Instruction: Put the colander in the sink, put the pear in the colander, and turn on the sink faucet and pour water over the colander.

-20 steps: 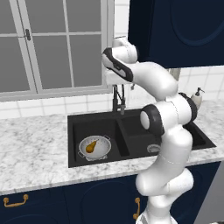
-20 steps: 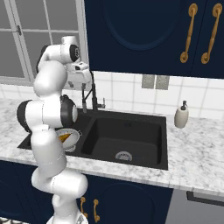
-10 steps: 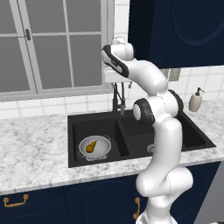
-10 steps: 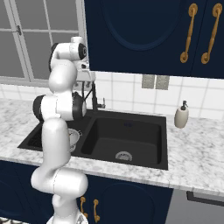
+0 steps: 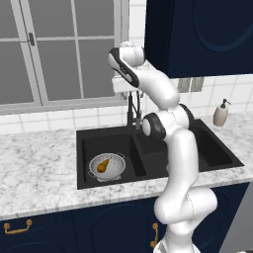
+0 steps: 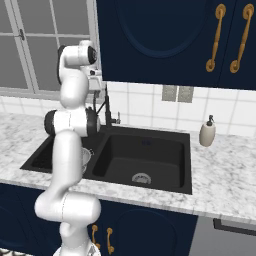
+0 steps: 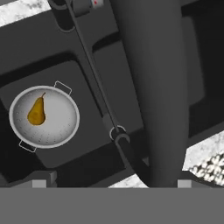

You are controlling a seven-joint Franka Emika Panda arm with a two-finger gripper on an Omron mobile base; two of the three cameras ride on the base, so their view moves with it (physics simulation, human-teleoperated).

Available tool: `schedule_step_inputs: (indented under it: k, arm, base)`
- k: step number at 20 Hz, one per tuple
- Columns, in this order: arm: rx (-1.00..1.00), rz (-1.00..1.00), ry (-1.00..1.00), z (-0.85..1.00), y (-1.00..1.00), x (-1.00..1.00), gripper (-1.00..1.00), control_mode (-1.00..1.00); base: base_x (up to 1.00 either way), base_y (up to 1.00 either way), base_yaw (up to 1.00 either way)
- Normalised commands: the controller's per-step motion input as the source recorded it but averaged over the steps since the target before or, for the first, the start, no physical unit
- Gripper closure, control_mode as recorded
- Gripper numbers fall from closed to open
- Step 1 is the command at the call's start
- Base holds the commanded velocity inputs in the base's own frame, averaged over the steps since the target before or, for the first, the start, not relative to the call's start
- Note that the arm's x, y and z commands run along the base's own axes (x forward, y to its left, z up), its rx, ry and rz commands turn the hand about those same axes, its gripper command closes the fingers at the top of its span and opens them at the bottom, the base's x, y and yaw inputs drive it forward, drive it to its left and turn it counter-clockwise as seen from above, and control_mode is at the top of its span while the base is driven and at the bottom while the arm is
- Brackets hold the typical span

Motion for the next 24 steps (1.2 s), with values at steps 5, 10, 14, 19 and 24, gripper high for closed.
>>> schedule_step_inputs:
  k: [5, 10, 14, 19, 24]
  arm:
    - [0.01, 0.00, 0.00, -0.41, -0.23, 0.38, -1.00, -1.00]
    - [0.02, 0.00, -0.07, -0.39, -0.36, 0.24, -1.00, -1.00]
    - [0.00, 0.02, -0.13, -0.12, -0.15, -0.05, -1.00, -1.00]
    - [0.03, 0.08, -0.15, 0.00, -0.26, -0.33, -1.00, -1.00]
    - [0.07, 0.20, -0.12, -0.06, -0.22, -0.13, -1.00, -1.00]
  base:
    - [0.00, 0.00, 0.00]
    - [0.00, 0.00, 0.00]
    - [0.00, 0.00, 0.00]
    - [0.00, 0.00, 0.00]
    - [0.00, 0.00, 0.00]
